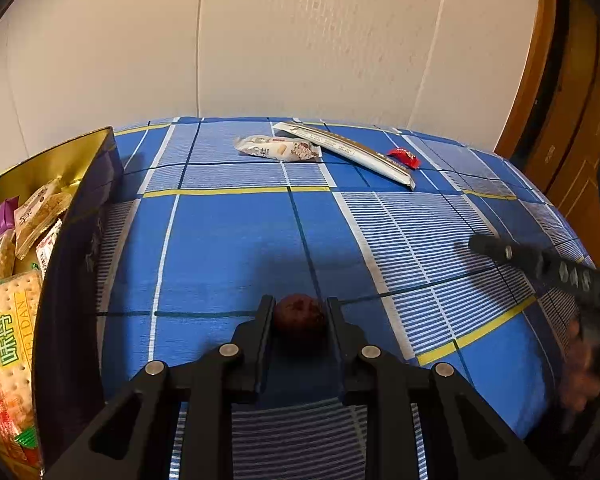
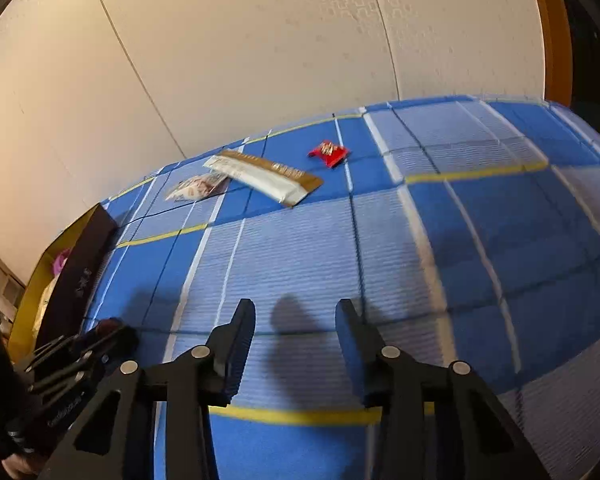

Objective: Organize snacks
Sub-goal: 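Grasp the red date with the left gripper, then grasp the small red-wrapped candy with the right gripper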

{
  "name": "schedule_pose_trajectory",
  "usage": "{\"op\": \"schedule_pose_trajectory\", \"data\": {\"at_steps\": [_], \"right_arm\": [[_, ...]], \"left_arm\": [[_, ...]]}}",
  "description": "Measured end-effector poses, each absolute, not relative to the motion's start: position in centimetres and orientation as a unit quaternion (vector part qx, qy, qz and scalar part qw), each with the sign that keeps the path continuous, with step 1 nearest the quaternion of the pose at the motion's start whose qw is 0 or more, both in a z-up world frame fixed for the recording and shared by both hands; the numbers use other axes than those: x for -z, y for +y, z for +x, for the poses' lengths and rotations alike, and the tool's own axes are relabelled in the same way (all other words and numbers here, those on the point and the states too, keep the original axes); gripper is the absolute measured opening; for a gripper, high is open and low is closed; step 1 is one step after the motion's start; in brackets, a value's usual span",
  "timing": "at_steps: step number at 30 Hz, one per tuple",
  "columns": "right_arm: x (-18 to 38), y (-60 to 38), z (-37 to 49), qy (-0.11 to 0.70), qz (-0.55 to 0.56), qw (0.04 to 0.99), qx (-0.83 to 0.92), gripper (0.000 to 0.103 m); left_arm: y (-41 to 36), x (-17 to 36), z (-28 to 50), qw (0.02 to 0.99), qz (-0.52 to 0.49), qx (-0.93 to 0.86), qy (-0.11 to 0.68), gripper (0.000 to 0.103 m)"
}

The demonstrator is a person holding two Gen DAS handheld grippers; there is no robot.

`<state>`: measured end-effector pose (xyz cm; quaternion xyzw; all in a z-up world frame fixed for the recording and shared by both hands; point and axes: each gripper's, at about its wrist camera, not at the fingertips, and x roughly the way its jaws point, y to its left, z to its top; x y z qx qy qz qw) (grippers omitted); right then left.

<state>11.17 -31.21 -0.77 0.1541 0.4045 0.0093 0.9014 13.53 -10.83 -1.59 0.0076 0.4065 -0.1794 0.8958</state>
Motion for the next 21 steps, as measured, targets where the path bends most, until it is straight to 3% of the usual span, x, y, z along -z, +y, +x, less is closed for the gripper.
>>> {"op": "schedule_pose_trajectory", "data": {"at_steps": [10, 21], "right_arm": [[-1.8, -33.2, 20.6, 0.416, 0.064, 0.907, -0.011, 0.037], [-0.9, -32.0, 27.6, 0.461, -0.047, 0.886, -0.012, 0.037]], "left_arm": [[-10.8, 1.8, 12.7, 0.908, 0.021, 0.182, 0.376, 0.023], [-10.6, 1.8, 12.5, 0.908, 0.013, 0.187, 0.374, 0.023]]}}
